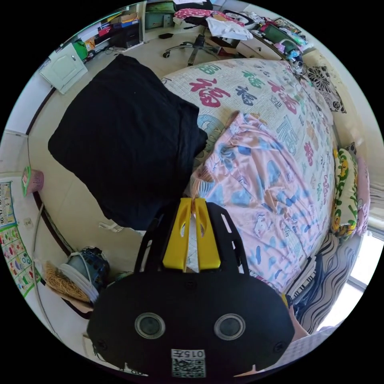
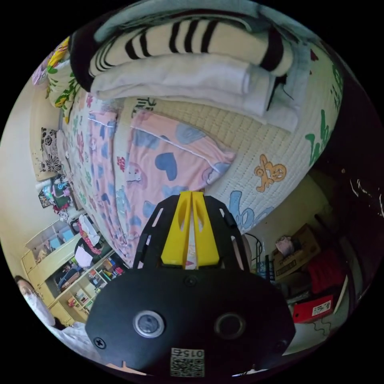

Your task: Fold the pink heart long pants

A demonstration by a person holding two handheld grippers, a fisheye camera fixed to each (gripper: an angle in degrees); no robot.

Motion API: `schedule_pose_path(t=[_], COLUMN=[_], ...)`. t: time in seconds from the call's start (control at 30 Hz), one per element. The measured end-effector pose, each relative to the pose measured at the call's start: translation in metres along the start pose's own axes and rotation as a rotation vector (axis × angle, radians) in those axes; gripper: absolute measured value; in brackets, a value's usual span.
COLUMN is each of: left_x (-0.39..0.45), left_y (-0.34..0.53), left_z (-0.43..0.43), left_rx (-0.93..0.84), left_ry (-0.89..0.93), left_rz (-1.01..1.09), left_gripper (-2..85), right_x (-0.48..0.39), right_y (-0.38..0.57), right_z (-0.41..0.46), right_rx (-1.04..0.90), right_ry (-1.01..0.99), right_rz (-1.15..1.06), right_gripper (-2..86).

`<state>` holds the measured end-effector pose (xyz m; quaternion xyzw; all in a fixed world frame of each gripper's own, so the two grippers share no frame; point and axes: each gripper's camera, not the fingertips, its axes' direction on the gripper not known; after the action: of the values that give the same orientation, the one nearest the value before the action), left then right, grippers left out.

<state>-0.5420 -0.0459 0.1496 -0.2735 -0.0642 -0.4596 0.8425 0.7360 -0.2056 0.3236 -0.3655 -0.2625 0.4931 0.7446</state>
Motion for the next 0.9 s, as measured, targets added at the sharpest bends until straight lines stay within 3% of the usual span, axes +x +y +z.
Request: schedule_pose_path(t=[0.4,0.63,0.9], left_x=[0.043,0.094,0.145], left_y=[-0.070,-0.140,-0.191], left_z=[-0.027,0.022,0.082], left_rx=[0.063,0.063,0.081], left_ry=[0.331,0.416,0.411], left_rz=[-0.048,-0.116,-0.221], left_gripper=[-0.7,-0.7,-0.6], right_x=[-0.124,-0.250,-0.328], right_y=[-0.073,-0.162,-0.223], right_z=[-0.091,-0.052,0.002], right_rx=[-0.049,-0.132,-0.124], right_ry=[-0.150,0.016,0.149], right_rz=[-0.215,-0.401,-0.389], right_gripper=[-1.0,-1.0,-1.0])
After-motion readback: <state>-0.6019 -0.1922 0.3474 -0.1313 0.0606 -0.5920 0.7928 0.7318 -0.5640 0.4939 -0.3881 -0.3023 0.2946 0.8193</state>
